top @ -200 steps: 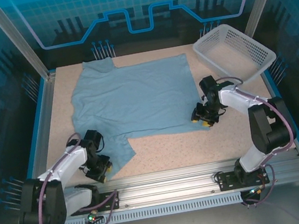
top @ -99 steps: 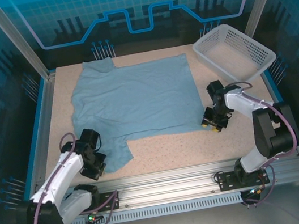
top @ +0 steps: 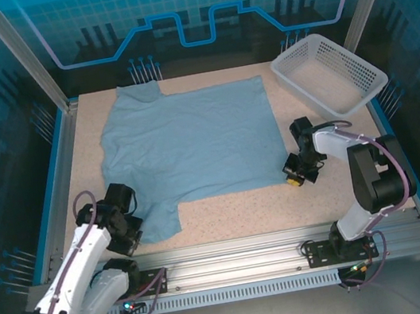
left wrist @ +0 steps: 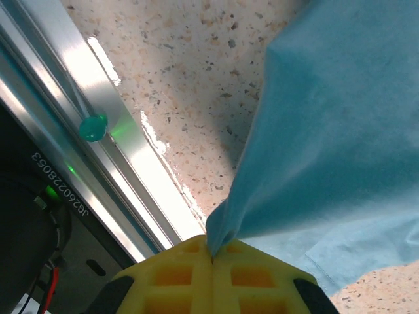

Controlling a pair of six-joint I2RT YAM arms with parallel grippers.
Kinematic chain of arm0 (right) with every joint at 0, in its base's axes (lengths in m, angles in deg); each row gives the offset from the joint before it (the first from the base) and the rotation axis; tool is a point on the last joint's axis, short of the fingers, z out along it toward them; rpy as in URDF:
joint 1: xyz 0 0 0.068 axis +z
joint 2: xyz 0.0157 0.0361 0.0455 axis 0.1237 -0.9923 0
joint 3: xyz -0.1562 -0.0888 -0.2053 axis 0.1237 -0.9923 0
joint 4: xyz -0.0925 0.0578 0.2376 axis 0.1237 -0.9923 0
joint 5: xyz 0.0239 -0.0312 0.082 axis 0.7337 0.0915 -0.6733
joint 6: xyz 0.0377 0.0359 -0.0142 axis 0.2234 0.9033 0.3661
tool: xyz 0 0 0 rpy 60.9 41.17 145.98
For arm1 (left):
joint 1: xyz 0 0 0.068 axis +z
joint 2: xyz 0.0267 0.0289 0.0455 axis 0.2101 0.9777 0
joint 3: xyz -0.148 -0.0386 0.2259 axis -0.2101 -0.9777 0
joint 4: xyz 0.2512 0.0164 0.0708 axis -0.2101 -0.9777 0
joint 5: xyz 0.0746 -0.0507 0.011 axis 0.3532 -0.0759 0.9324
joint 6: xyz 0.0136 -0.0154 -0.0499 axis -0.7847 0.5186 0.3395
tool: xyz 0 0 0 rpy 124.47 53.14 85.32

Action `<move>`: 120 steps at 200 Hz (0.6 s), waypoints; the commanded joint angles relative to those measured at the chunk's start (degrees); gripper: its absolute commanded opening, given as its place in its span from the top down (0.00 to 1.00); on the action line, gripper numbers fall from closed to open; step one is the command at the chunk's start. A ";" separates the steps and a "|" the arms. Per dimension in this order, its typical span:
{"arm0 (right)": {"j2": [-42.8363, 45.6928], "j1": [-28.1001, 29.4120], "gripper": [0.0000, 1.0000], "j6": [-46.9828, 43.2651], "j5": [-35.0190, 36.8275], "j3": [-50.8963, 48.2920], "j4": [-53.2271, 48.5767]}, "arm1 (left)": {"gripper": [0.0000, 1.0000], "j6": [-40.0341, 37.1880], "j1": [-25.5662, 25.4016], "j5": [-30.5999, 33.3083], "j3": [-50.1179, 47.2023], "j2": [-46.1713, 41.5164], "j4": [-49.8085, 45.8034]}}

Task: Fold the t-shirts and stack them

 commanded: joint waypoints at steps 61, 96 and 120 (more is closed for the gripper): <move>9.75 1.08 1.00 -2.14 1.93 -3.25 -8.28 | 1.00 9.09 -3.68 -0.31 2.54 -7.68 -7.05; 11.61 1.47 1.00 -1.29 1.43 -1.69 -9.51 | 1.00 5.80 -5.25 3.97 7.61 -4.15 0.37; 9.41 1.40 1.00 -1.08 1.22 3.37 -10.00 | 1.00 -0.61 -3.40 5.65 15.01 4.27 7.15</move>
